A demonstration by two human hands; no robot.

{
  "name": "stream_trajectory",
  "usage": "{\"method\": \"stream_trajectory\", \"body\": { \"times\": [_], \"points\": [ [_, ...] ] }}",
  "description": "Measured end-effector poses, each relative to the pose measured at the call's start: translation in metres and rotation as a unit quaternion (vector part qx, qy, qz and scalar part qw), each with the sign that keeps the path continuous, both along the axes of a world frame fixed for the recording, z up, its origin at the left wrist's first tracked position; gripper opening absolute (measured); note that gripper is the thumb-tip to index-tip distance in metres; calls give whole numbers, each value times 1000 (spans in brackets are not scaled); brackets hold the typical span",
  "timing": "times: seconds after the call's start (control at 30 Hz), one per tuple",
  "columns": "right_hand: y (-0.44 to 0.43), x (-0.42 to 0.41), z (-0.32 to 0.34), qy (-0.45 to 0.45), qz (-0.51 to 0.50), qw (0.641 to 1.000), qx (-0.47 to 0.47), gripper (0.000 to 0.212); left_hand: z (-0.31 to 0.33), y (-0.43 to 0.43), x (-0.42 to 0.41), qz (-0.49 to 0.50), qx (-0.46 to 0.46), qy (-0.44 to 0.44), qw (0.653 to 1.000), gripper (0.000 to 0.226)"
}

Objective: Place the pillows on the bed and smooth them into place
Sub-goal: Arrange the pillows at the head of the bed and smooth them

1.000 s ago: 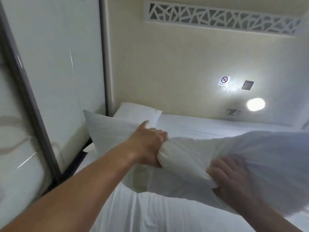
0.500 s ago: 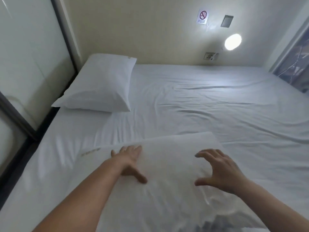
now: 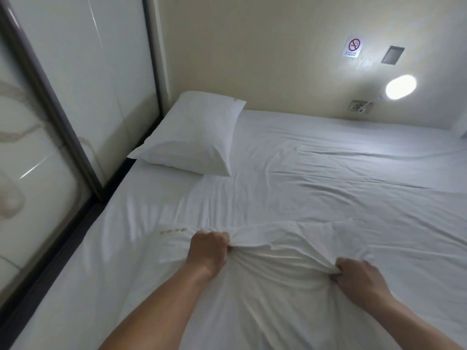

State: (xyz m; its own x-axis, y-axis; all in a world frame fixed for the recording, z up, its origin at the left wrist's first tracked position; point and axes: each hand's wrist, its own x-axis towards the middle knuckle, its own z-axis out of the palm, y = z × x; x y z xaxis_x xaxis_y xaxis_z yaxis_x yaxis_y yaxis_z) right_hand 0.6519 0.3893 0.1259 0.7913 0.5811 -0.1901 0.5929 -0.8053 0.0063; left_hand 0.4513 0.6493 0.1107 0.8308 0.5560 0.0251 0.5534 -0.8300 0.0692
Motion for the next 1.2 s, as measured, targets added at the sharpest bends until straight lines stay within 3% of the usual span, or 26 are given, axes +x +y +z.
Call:
{"method": "stream_trajectory", "body": {
  "times": [0.13,0.23,0.33,0.43,0.5,0.57,0.63,0.7,0.73,0.8,0.83,0.87,0.93,1.0,1.13,1.2],
  "points": [
    [26,0,75,26,30,998,40,38,65,65,13,3,60,-83,995,21],
    [56,-30,121,165,72,977,112,44,120,112,14,17,79,-119,990,22],
    [97,-95,142,315,136,929,139,43,154,150,-4,49,85,-155,983,18],
    [144,-161,122,427,141,875,180,27,129,160,-48,96,37,-102,989,24],
    [172,-186,100,480,93,852,185,22,88,154,-93,211,-46,-31,976,42],
    [191,-189,77,477,48,858,185,18,46,141,-144,365,-170,-3,915,70],
    [201,-171,51,397,17,897,194,20,7,124,-184,452,-308,-58,835,97],
    [203,-144,26,293,-15,943,155,48,-19,107,-203,464,-428,-135,764,116],
    [202,-131,13,278,-45,950,136,65,-28,98,-204,467,-478,-168,725,121],
    [197,-119,-10,346,-125,918,149,89,-39,84,-193,464,-542,-223,665,122],
    [196,-121,-20,389,-168,891,165,93,-41,80,-187,450,-552,-245,658,116],
    [195,-124,-29,409,-193,875,173,94,-43,78,-182,438,-548,-266,661,105],
    [199,-134,-42,404,-195,877,170,95,-42,84,-174,427,-518,-302,677,72],
    [207,-143,-39,387,-177,886,186,92,-30,103,-171,437,-459,-285,719,48],
    [229,-164,-29,420,-147,869,215,98,0,162,-191,470,-302,-199,806,44],
    [235,-186,-34,439,-135,861,218,103,-3,176,-217,460,-285,-139,829,46]
  ]
}}
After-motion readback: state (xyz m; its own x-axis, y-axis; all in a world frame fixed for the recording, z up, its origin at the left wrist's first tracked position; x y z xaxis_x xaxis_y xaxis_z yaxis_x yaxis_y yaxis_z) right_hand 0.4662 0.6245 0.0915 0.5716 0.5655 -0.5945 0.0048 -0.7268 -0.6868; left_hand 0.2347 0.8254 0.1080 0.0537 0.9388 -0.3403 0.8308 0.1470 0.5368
